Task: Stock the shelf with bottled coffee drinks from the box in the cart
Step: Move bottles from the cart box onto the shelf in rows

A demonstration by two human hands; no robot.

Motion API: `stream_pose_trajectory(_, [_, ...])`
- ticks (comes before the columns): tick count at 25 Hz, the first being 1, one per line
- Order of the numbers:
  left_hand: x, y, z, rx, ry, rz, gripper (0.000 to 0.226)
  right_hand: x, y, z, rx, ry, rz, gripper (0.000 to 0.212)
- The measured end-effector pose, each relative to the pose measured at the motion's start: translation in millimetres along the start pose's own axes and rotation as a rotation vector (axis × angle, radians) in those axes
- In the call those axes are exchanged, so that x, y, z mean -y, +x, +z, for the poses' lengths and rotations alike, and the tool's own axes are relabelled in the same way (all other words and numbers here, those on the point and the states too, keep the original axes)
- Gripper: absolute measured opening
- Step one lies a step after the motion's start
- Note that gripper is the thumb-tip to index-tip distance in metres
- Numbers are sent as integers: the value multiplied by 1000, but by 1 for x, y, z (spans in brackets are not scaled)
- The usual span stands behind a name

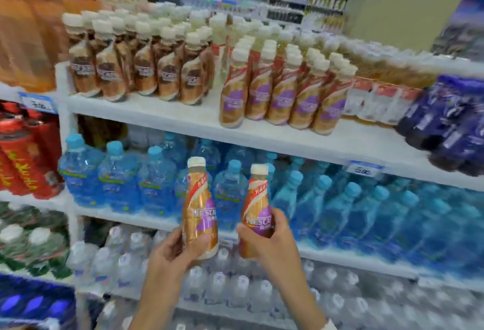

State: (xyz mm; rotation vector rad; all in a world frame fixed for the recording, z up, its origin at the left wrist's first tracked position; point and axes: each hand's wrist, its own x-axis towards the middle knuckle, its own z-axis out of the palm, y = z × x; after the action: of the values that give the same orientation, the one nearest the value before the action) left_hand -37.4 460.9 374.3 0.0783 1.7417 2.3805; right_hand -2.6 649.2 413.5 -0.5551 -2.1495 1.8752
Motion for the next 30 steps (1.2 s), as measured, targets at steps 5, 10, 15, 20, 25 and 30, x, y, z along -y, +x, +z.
stream_pose_trajectory(5, [-23, 23, 92, 118, 67, 110, 57, 38, 29, -80, -13, 17, -96, 46])
stream_pose_trajectory(10, [-75, 75, 164, 151, 126, 338, 38, 93, 79, -113, -98, 30, -248, 50])
stream_pose_trajectory(15, [-102, 141, 205, 129, 301, 485, 44, 131, 133, -119, -233, 38, -332, 62])
stream_pose_trajectory(20, [-89, 175, 213, 105, 433, 469, 54, 120, 162, -113, -301, 19, -314, 70])
stream_pose_trajectory(25, [-76, 185, 208, 76, 544, 463, 59, 105, 172, -105, -345, -20, -377, 69])
stream_pose_trajectory(30, [-71, 180, 206, 68, 623, 505, 55, 96, 174, -103, -306, -30, -388, 73])
